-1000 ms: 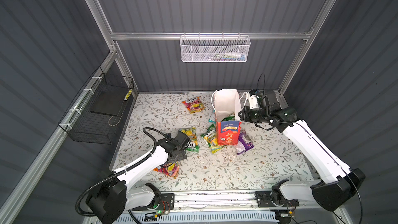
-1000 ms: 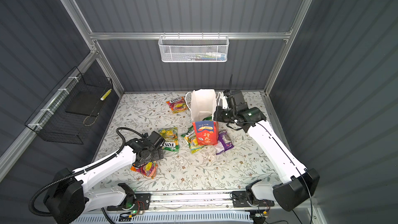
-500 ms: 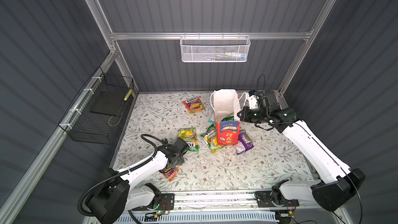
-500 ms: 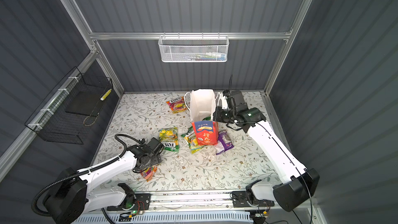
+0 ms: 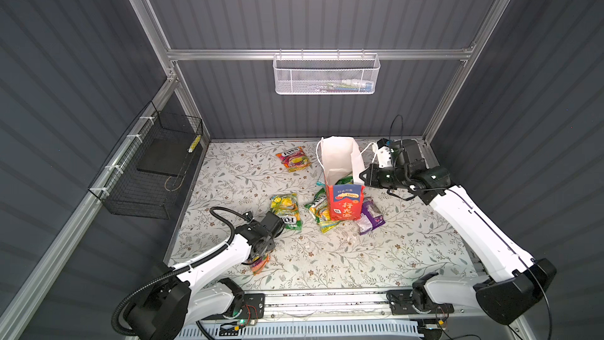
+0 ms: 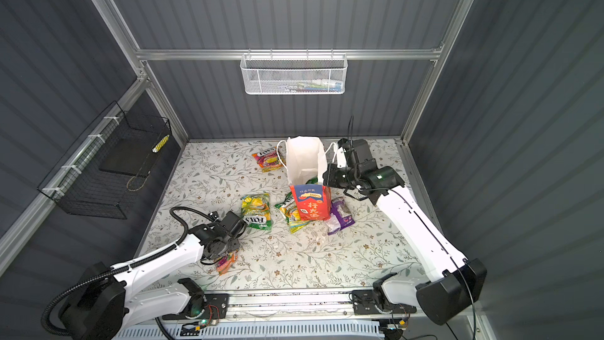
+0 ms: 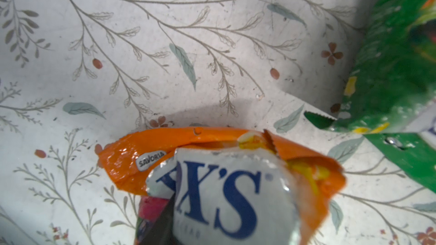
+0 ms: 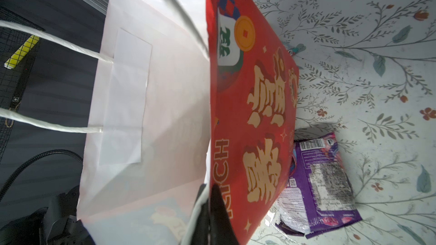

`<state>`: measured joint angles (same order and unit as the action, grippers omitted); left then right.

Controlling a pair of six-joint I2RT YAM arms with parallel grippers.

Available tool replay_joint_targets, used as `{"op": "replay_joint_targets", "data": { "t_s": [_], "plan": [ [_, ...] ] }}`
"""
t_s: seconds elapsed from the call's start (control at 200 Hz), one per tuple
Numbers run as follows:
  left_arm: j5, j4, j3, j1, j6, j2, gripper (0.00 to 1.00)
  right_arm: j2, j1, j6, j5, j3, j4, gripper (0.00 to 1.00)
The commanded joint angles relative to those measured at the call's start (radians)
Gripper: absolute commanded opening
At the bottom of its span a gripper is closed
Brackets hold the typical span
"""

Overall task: Place the snacks into the paper bag
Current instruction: Pick up the snack from the bottom-left of the table.

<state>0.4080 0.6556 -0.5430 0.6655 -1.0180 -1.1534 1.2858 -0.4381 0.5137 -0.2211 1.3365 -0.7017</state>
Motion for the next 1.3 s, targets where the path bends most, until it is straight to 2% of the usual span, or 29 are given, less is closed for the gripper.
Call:
{"op": "replay_joint_targets", "data": {
  "t_s": [0.0,0.085,0.32,0.65,0.981,1.296],
  "plan": [
    [-0.028,-0.031,0.012,-0.004,-0.003,0.013,0.40,-0.009,0.000,0.008,-0.019,-0.039,-0.022,0.00],
    [-0.047,-0.053,0.008,-0.005,0.024,0.024,0.36,-0.007,0.000,0.005,-0.015,-0.039,-0.029,0.00],
    [-0.081,0.002,-0.088,-0.005,0.129,0.095,0.34,-0.014,0.000,0.003,-0.008,-0.049,-0.036,0.00],
    [-0.062,0.068,-0.246,-0.004,0.252,0.178,0.31,-0.021,0.000,-0.013,-0.001,-0.031,-0.038,0.00],
    [-0.186,0.036,-0.393,-0.005,0.286,0.222,0.30,-0.011,0.001,-0.018,-0.050,-0.063,0.018,0.00],
    [-0.244,0.037,-0.608,-0.004,0.371,0.138,0.30,0.014,-0.002,0.002,-0.085,-0.044,0.031,0.00]
  ]
}}
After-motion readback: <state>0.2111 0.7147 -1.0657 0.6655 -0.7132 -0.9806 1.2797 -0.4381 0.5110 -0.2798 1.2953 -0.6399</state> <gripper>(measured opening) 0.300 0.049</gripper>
